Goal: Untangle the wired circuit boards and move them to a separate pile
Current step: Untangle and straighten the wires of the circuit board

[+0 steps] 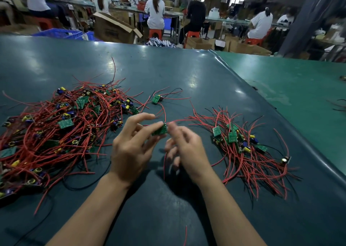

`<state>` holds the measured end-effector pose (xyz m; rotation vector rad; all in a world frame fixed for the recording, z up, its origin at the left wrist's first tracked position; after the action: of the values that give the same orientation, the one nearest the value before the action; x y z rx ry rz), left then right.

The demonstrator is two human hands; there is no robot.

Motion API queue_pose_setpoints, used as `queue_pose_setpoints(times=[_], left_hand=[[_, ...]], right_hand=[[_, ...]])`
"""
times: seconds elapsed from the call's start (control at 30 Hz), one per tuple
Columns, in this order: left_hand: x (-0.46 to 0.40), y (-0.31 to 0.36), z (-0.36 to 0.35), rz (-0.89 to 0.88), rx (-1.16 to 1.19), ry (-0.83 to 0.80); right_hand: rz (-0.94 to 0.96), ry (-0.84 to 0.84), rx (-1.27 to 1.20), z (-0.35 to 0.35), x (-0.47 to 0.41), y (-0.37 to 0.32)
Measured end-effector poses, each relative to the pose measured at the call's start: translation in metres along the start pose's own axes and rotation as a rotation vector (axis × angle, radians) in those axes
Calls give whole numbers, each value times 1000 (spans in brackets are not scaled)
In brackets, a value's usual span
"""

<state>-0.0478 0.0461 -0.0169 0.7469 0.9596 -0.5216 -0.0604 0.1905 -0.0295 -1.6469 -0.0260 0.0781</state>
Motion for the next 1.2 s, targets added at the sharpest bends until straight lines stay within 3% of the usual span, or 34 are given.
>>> queue_pose_setpoints(times=[0.07,0.2,0.3,0.43,0.53,0.67,0.77,0.9,1.2], left_hand=[[-1,1,0,-49,-2,-55],[-3,0,0,-28,26,-61],[-3,-8,4,-30,-42,16],[-2,-21,10,0,-201,98],[0,-26,12,100,-226,142],[2,-27,10,128,-208,99],[1,-27,8,140,-217,85],[1,-30,6,191,-229,54],[2,-31,3,261,-359,-4]], right_hand=[[56,-62,-5,-9,5,0],[217,48,57,0,5,-9],[333,261,135,8,6,-16],[467,637,14,27,12,-28],[535,855,-210,41,15,-33],[237,910,-622,46,8,-18],[24,886,-744,40,7,-6],[25,938,-785,39,7,-4],[-43,873,-883,42,4,-1]])
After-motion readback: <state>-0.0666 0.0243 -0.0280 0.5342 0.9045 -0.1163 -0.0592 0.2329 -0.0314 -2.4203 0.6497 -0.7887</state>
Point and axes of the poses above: each hand's wrist, its own x-axis away from the middle knuckle, its own z-axis out of the back of the hand, y = z × x, the point moved 3 cm from there along -x, towards the middle knuckle, and after that the axes turned 1 degree about -y, right-handed, at the moved point
